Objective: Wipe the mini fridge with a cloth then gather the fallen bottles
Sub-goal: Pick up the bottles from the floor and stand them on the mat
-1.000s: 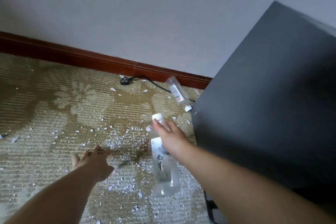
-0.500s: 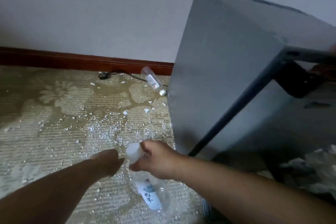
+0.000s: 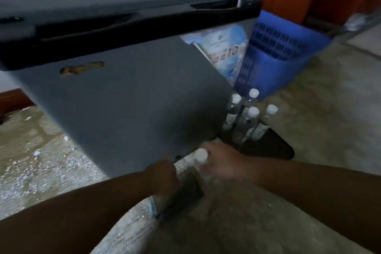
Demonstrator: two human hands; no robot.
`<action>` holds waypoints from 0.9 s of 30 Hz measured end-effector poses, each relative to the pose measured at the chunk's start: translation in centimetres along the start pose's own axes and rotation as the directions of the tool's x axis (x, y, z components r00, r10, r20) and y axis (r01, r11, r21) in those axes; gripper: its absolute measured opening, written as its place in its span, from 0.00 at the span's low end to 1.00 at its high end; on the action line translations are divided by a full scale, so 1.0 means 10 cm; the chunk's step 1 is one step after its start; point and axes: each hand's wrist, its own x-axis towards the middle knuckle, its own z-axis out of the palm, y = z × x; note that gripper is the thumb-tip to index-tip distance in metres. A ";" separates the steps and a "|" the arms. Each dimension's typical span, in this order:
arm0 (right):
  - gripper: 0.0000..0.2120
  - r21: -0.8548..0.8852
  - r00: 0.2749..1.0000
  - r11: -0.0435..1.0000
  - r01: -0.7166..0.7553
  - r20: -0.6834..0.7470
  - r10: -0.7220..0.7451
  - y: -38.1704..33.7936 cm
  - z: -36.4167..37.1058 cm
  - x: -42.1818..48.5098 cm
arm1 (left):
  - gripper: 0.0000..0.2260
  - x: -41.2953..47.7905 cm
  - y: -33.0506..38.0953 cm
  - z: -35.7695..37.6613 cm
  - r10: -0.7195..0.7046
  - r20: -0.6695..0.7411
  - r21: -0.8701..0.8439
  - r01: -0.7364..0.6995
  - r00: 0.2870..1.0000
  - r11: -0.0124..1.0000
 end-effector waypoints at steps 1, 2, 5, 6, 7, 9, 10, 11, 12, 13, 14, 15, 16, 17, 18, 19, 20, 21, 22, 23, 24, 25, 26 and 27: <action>0.13 -0.014 0.997 0.999 -0.046 -0.065 0.045 0.19 -0.18 -0.08 | 0.17 0.09 0.19 -0.02 0.023 -0.088 0.018 -0.022 0.996 1.000; 0.15 -0.021 0.988 0.996 -0.085 -0.131 0.081 0.37 -0.35 -0.14 | 0.19 0.19 0.35 -0.02 0.028 -0.152 0.019 -0.026 0.988 0.999; 0.16 0.054 0.934 0.974 -0.222 -0.276 0.228 0.86 -0.68 -0.34 | 0.25 0.37 0.67 0.07 -0.038 -0.247 -0.115 0.010 0.968 0.993; 0.16 0.076 0.918 0.964 -0.255 -0.293 0.266 1.00 -0.75 -0.41 | 0.25 0.41 0.73 0.12 -0.050 -0.255 -0.129 0.017 0.966 0.991; 0.16 0.093 0.905 0.956 -0.278 -0.308 0.293 1.13 -0.80 -0.47 | 0.24 0.44 0.77 0.18 -0.060 -0.237 -0.122 0.031 0.970 0.992; 0.16 0.121 0.885 0.947 -0.297 -0.339 0.320 1.33 -0.84 -0.54 | 0.17 0.51 0.82 0.29 -0.072 -0.169 -0.141 0.049 0.983 0.989; 0.16 0.119 0.879 0.948 -0.294 -0.357 0.317 1.41 -0.85 -0.55 | 0.16 0.56 0.84 0.33 -0.081 -0.134 -0.176 0.056 0.988 0.983; 0.17 0.112 0.875 0.951 -0.290 -0.372 0.310 1.49 -0.84 -0.55 | 0.17 0.62 0.89 0.36 -0.092 -0.115 -0.211 0.066 0.989 0.975; 0.17 0.104 0.874 0.954 -0.282 -0.383 0.300 1.55 -0.84 -0.52 | 0.19 0.67 0.94 0.36 -0.100 -0.123 -0.230 0.070 0.987 0.971; 0.16 0.091 0.877 0.958 -0.272 -0.385 0.286 1.59 -0.85 -0.50 | 0.20 0.71 1.00 0.36 -0.107 -0.138 -0.233 0.073 0.985 0.970; 0.15 0.071 0.885 0.963 -0.260 -0.381 0.267 1.63 -0.85 -0.46 | 0.20 0.76 1.06 0.36 -0.105 -0.154 -0.234 0.067 0.982 0.970; 0.13 0.043 0.896 0.967 -0.250 -0.367 0.248 1.66 -0.86 -0.43 | 0.19 0.80 1.12 0.36 -0.097 -0.166 -0.233 0.057 0.981 0.971; 0.12 0.022 0.908 0.971 -0.239 -0.350 0.231 1.68 -0.86 -0.40 | 0.19 0.83 1.19 0.35 -0.082 -0.170 -0.219 0.044 0.982 0.975; 0.11 0.008 0.916 0.974 -0.228 -0.338 0.217 1.71 -0.86 -0.36 | 0.18 0.86 1.24 0.35 -0.065 -0.168 -0.203 0.029 0.984 0.979; 0.10 -0.009 0.922 0.977 -0.215 -0.333 0.200 1.74 -0.86 -0.34 | 0.17 0.89 1.28 0.35 -0.054 -0.168 -0.195 0.021 0.984 0.981; 0.10 -0.021 0.925 0.978 -0.209 -0.327 0.191 1.77 -0.85 -0.31 | 0.16 0.91 1.31 0.35 -0.059 -0.164 -0.200 0.025 0.985 0.980; 0.11 -0.035 0.929 0.976 -0.213 -0.316 0.192 1.81 -0.85 -0.28 | 0.14 0.93 1.34 0.34 -0.067 -0.159 -0.209 0.033 0.985 0.977; 0.11 -0.045 0.932 0.973 -0.225 -0.301 0.202 1.83 -0.85 -0.25 | 0.12 0.94 1.36 0.34 -0.067 -0.157 -0.212 0.033 0.985 0.977; 0.12 -0.056 0.934 0.969 -0.239 -0.287 0.213 1.84 -0.87 -0.23 | 0.10 0.95 1.38 0.35 -0.060 -0.156 -0.205 0.027 0.986 0.978; 0.12 -0.064 0.936 0.966 -0.249 -0.271 0.224 1.86 -0.88 -0.20 | 0.09 0.95 1.38 0.36 -0.051 -0.154 -0.192 0.021 0.987 0.981; 0.12 -0.076 0.940 0.965 -0.252 -0.257 0.226 1.86 -0.90 -0.17 | 0.07 0.94 1.37 0.37 -0.052 -0.151 -0.185 0.024 0.987 0.982; 0.12 -0.087 0.943 0.964 -0.251 -0.246 0.223 1.87 -0.91 -0.15 | 0.07 0.93 1.35 0.40 -0.059 -0.150 -0.186 0.031 0.987 0.982; 0.12 -0.100 0.946 0.964 -0.246 -0.241 0.216 1.86 -0.91 -0.13 | 0.08 0.92 1.32 0.42 -0.072 -0.148 -0.194 0.043 0.986 0.980; 0.13 -0.106 0.948 0.964 -0.244 -0.236 0.214 1.85 -0.91 -0.11 | 0.10 0.92 1.29 0.44 -0.081 -0.144 -0.196 0.052 0.986 0.979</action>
